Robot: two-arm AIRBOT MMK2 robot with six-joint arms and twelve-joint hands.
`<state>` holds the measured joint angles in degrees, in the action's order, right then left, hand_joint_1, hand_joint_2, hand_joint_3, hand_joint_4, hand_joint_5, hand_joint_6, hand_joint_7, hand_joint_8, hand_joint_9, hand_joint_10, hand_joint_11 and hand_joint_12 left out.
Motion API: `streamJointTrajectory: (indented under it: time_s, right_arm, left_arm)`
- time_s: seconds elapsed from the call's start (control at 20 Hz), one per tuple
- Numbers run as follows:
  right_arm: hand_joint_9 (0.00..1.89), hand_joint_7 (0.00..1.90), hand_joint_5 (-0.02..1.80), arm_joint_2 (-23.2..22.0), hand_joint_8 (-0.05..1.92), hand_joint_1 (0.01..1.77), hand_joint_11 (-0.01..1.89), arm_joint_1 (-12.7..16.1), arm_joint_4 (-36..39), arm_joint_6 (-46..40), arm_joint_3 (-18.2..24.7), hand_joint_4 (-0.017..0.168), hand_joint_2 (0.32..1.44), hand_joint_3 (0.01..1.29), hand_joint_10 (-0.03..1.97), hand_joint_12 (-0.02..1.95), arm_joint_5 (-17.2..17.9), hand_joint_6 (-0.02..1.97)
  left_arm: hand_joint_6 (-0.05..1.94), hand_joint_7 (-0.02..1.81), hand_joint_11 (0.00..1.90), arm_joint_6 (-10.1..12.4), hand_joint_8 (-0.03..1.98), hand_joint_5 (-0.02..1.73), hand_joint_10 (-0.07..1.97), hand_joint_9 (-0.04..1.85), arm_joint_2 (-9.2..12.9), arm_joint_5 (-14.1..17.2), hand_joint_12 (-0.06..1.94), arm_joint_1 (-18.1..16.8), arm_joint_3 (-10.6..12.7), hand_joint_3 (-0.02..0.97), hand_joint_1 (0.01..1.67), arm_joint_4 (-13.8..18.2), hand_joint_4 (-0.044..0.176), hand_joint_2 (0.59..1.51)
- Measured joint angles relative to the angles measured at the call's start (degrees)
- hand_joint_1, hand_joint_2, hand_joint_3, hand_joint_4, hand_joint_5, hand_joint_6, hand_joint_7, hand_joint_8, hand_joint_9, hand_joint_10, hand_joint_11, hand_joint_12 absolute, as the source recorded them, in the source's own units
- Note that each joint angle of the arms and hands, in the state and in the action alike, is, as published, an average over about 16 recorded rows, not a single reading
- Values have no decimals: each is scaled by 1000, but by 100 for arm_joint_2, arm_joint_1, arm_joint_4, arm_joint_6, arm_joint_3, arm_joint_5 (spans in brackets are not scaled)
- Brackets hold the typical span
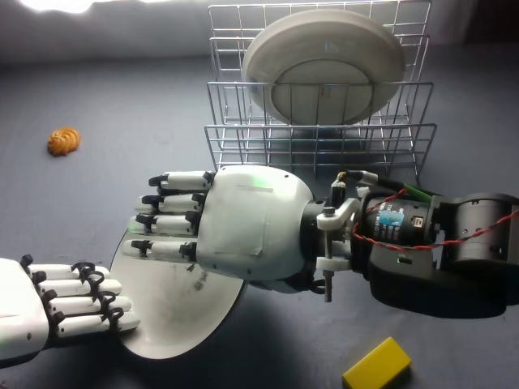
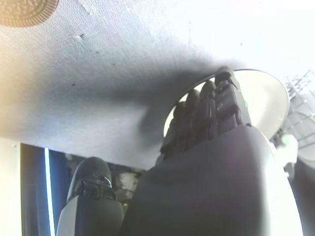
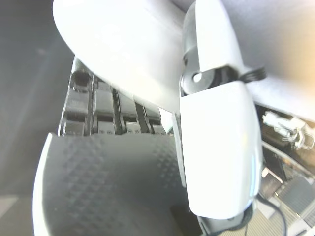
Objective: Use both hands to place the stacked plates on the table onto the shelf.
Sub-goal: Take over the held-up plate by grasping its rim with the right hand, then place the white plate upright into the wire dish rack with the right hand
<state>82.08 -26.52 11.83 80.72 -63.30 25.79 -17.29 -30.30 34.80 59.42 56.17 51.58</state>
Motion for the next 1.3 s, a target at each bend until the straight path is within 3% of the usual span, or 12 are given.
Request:
streamJointTrajectory:
  time_s: [0.2,0.35,0.55,0.95,1.15,1.3]
  right_arm:
    - [526,513,451,116,74,1253,285,-22,13,25,-92,5,1011,15,133,996,50,108]
    - [695,669,569,152,216,1252,431,-39,21,30,-119,2,1020,14,320,1111,109,307]
    - [925,836,689,167,411,1248,641,-61,24,38,-125,-2,1030,14,379,1152,201,568]
    - [1130,908,699,120,785,1236,843,-141,6,120,-120,-9,1019,14,423,1116,429,1040]
    - [1211,933,711,76,838,1230,870,-188,-92,267,-113,-7,1017,15,244,1101,584,1064]
    - [1231,949,726,42,861,1227,870,-221,-166,379,-108,-6,1018,15,226,1099,719,1064]
  left_arm:
    - [-14,9,18,-5,2,-3,-16,-3,-5,40,-9,32,25,13,21,-69,-5,1119]
    - [-13,12,18,-8,1,0,-15,-1,-10,87,-6,46,57,14,21,-175,-5,1120]
    - [-4,20,18,-13,3,9,-10,7,-18,198,-2,61,178,14,21,-411,-3,1123]
    - [13,52,18,-26,10,44,0,29,-27,509,2,-31,703,14,21,-1204,-1,1121]
    - [18,63,18,-29,14,58,3,39,-27,573,1,-161,1019,13,21,-1543,0,1120]
    - [18,69,19,-30,15,64,4,42,-24,556,2,-267,1230,13,21,-1708,-1,1118]
